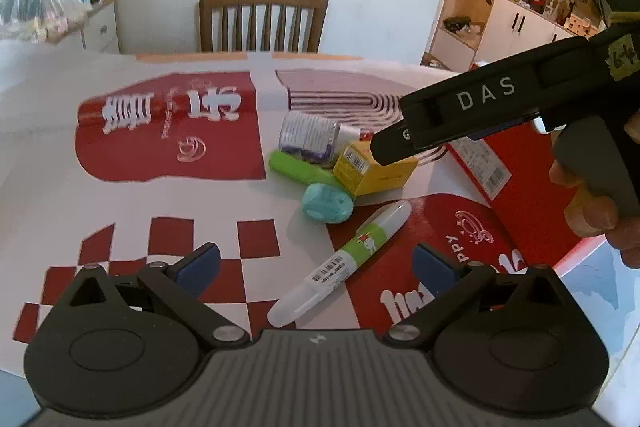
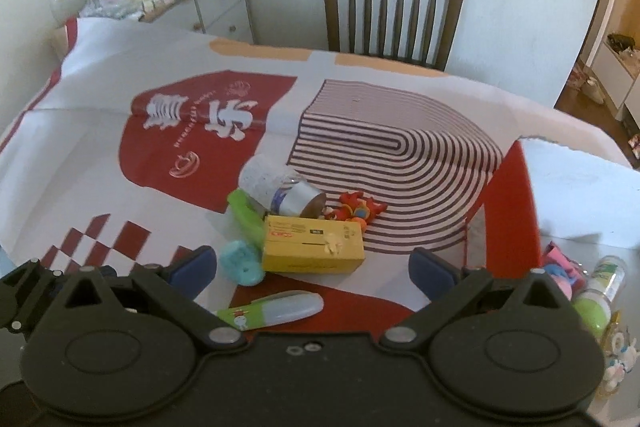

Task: Organize rigid objects
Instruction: 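Grasp the green marker with the left tool while the right tool grasps the yellow box, then carry the marker with the left tool while the right tool carries the yellow box to the shoebox, then lower the green marker and yellow box into the shoebox and open both tools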

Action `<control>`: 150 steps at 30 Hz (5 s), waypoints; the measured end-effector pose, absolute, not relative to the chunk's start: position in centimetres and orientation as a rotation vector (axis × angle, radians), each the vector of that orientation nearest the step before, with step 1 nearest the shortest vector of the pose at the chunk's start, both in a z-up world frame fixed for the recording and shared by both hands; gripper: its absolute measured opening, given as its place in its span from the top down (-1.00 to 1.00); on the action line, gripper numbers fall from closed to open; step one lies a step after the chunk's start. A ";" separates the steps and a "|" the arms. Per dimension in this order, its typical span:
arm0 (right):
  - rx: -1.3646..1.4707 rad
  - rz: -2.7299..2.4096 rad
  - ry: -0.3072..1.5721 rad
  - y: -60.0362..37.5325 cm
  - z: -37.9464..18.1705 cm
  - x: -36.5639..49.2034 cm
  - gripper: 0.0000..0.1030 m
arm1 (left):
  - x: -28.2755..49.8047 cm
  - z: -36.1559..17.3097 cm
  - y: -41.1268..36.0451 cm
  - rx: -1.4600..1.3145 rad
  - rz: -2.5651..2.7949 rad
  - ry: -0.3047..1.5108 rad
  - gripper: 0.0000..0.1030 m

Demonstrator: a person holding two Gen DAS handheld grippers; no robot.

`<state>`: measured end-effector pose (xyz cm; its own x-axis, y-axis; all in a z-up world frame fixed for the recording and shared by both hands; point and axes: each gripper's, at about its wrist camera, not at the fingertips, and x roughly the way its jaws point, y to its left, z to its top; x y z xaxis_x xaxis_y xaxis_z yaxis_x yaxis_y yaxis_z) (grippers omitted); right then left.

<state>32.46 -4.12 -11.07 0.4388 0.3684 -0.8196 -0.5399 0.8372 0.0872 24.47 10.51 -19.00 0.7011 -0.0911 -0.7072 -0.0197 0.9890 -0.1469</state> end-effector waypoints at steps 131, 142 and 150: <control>-0.255 0.645 0.939 -34.7 -8.3 36.0 -0.37 | 38.6 -14.0 -16.8 -0.095 -0.071 0.918 0.67; -0.317 0.640 0.979 -33.1 -10.9 37.2 -0.37 | 40.1 -15.5 -18.6 -0.076 -0.055 0.967 0.67; -0.329 0.628 0.999 -32.3 -11.7 37.3 -0.36 | 40.5 -16.3 -18.5 -0.094 -0.047 1.003 0.67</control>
<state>37.29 -32.31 -11.65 0.3871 0.3377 -0.8580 -0.6268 0.7788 0.0237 40.53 -18.52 -16.28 0.5376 -0.0826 -0.8391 -0.0039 0.9949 -0.1004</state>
